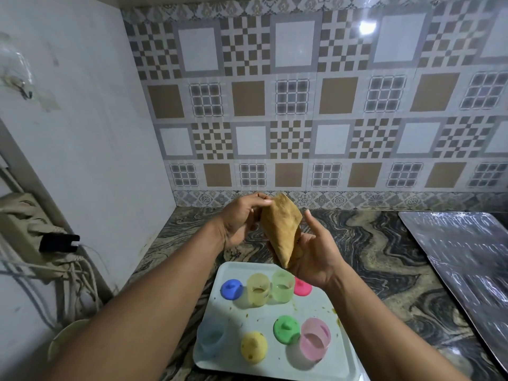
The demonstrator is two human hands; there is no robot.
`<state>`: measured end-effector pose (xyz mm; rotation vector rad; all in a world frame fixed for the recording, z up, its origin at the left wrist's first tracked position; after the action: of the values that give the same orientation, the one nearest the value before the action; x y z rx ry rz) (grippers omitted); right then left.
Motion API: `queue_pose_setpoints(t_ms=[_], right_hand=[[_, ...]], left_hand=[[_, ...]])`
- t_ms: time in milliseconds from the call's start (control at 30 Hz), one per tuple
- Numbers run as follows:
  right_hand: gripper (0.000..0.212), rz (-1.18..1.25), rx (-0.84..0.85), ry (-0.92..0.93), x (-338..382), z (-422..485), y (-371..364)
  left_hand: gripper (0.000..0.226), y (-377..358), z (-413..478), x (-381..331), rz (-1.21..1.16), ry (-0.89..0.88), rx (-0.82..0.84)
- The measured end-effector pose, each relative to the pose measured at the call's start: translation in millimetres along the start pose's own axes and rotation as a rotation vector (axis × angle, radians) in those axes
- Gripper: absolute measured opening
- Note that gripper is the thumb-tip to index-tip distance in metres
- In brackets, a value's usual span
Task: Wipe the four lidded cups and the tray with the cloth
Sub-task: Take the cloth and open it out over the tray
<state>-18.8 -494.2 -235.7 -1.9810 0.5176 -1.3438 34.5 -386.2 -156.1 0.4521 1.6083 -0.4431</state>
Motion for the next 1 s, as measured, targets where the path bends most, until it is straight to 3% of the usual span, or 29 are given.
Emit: queue_pose_setpoints(t_ms=[100, 233, 333, 533, 600, 700, 800, 1000], right_hand=[[0.08, -0.007, 0.047, -0.004, -2, -6, -5], [0.055, 0.061, 0.099, 0.005, -5, -10, -9], [0.04, 0.07, 0.134, 0.047, -5, -15, -13], [0.027, 0.097, -0.12, 0.106, -12, -11, 10], [0.026, 0.132, -0.137, 0.115, -18, -12, 13], [0.006, 0.239, -0.083, 0.119, -25, -18, 8], [0.013, 0.258, -0.058, 0.122, -23, -23, 5], [0.041, 0.28, -0.056, 0.157, -18, -22, 4]], left_hand=[[0.004, -2, -7, -3, 0.034, 0.012, -0.011], [0.021, 7, -11, -3, 0.092, -0.029, -0.136], [0.022, 14, -15, 3, 0.077, -0.025, -0.192], [0.017, 12, -21, 10, 0.041, -0.041, -0.221], [0.018, 9, -22, 12, 0.039, -0.053, -0.228], [0.016, 7, -23, 17, 0.048, -0.047, -0.252], [0.004, 6, -25, 24, 0.091, -0.003, -0.235], [0.011, 5, -26, 23, 0.073, -0.047, -0.273]])
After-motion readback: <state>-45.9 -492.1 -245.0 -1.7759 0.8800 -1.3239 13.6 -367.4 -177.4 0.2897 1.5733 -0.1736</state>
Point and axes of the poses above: each hand's wrist, its own z-axis towards the middle knuckle, its own y-axis out of the back of the hand, x = y × z, the point moved 8 cm from there along z, towards the middle knuckle, and after that the axes turned 4 degrees about x, right-handed, at the moved point
